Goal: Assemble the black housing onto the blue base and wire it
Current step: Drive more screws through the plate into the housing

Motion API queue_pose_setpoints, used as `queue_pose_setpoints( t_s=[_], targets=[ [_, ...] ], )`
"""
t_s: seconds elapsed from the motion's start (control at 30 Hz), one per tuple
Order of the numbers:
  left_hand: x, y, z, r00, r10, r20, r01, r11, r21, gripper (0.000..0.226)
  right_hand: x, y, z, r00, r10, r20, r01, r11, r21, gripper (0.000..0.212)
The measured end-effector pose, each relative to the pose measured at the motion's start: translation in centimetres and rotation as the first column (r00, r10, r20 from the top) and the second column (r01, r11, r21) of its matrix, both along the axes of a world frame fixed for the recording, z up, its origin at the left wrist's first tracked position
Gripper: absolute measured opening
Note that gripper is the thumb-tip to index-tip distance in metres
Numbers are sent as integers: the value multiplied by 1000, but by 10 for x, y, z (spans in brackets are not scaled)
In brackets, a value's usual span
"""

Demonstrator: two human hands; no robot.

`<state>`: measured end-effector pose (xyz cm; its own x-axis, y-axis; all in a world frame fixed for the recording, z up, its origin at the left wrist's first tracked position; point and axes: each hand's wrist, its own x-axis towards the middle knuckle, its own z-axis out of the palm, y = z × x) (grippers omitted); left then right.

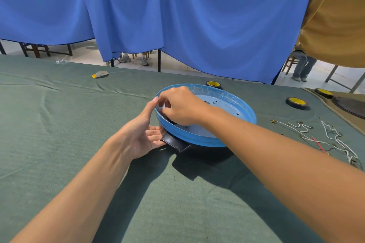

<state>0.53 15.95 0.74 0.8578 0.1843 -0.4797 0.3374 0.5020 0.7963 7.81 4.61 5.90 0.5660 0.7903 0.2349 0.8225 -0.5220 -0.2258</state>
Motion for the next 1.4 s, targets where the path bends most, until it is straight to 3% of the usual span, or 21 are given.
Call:
queue_pose_setpoints(
  t_s=[0.27,0.37,0.47,0.63,0.77,0.9,1.0,1.13,1.23,1.33,1.4],
  targets=[
    [0,0,-1,1000,7,11,-7,1000,0,86,-4,2,-3,998,-27,54,30,999,-42,17],
    [-1,-2,2,1000,18,2,-18,1000,14,82,-7,-8,5,998,-24,49,23,1000,12,18],
    [-3,-2,4,998,56,-19,-55,997,55,76,-3,-38,20,992,-117,46,109,983,149,15],
    [-5,9,10,994,89,-65,-81,990,116,68,16,-127,28,912,-409,-20,405,894,194,22],
    [-5,14,12,996,35,-83,-27,995,97,72,15,-183,7,827,-561,-44,561,828,-11,25],
    [-7,15,16,997,-19,-71,22,999,48,78,0,-204,-13,796,-606,-10,563,745,-357,26],
    [-10,11,18,998,-21,-56,24,998,55,71,-7,-206,-21,792,-610,25,557,705,-439,22],
    [-13,6,17,998,49,-31,-45,993,114,58,-6,-206,-22,755,-654,44,623,696,-356,24],
    [-16,7,16,999,13,-43,-6,990,142,54,-3,-211,-5,717,-686,-120,681,727,-86,18],
    [-16,7,16,995,-71,-70,83,978,189,50,-6,-212,16,756,-588,-287,645,745,171,15],
    [-13,5,18,988,-138,-76,152,963,224,42,-9,-207,24,826,-516,-228,560,799,219,13]
  ],
)
